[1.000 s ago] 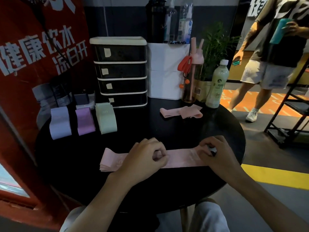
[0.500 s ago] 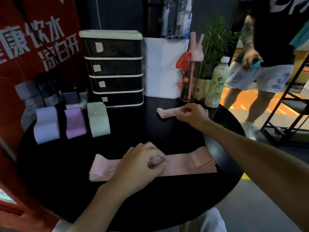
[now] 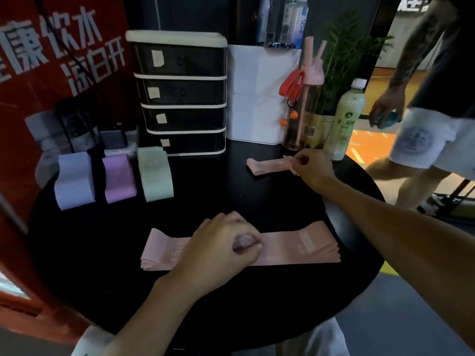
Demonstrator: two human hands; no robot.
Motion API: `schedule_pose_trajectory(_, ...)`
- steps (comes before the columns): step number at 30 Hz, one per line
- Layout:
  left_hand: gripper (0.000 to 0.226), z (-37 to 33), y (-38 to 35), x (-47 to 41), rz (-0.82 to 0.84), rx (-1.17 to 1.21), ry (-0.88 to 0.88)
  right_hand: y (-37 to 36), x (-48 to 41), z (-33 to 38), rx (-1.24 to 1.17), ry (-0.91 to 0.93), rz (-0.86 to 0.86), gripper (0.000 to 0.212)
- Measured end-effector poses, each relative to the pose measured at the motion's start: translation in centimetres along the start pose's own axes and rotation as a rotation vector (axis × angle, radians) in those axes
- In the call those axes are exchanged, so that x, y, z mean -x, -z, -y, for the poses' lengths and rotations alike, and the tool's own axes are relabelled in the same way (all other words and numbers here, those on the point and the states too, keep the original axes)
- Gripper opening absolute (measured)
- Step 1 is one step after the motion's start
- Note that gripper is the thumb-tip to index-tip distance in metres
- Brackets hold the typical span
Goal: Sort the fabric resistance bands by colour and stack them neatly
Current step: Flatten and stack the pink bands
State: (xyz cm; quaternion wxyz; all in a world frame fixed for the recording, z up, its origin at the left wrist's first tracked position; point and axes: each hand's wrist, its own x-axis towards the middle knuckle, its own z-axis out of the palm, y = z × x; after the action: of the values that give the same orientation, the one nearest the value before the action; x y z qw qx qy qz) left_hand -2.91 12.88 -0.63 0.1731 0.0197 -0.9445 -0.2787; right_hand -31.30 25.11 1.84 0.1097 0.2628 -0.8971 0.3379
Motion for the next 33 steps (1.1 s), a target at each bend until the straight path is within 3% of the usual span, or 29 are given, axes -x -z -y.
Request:
schedule_pose_trajectory(8,0.016,-0.2,0.0,0.2,-0.046,-0.021,-0.05,6.1,1.8,4.6,-0.34,0.143,-0.064,0.012)
schedule_pose_trajectory(16,0.023,-2.8,2.0,-0.2,-0.303,-0.095,-0.11,11.4,3.5,9.1,-0.384,0.315,-0.101,0.017)
schedule_pose_trajectory(19,0.016,-4.6,4.7,-1.5,-0.371,-0.032,-0.15,13.0,4.3,11.5,-0.388,0.37,-0.116,0.02)
schedule_pose_trajectory(23,0.003,-6.6,9.1,-4.0,-0.431,0.138,-0.137,14.0,5.3,13.9,-0.421,0.401,-0.134,0.007)
schedule_pose_trajectory(29,0.032,-8.0,13.8,-7.6,-0.462,0.288,-0.071,14.2,5.9,16.5,-0.485,0.463,-0.124,0.01)
schedule_pose_trajectory(33,0.03,-8.7,15.8,-8.9,-0.448,0.307,-0.082,14.4,6.5,18.3,-0.51,0.523,-0.141,0.01)
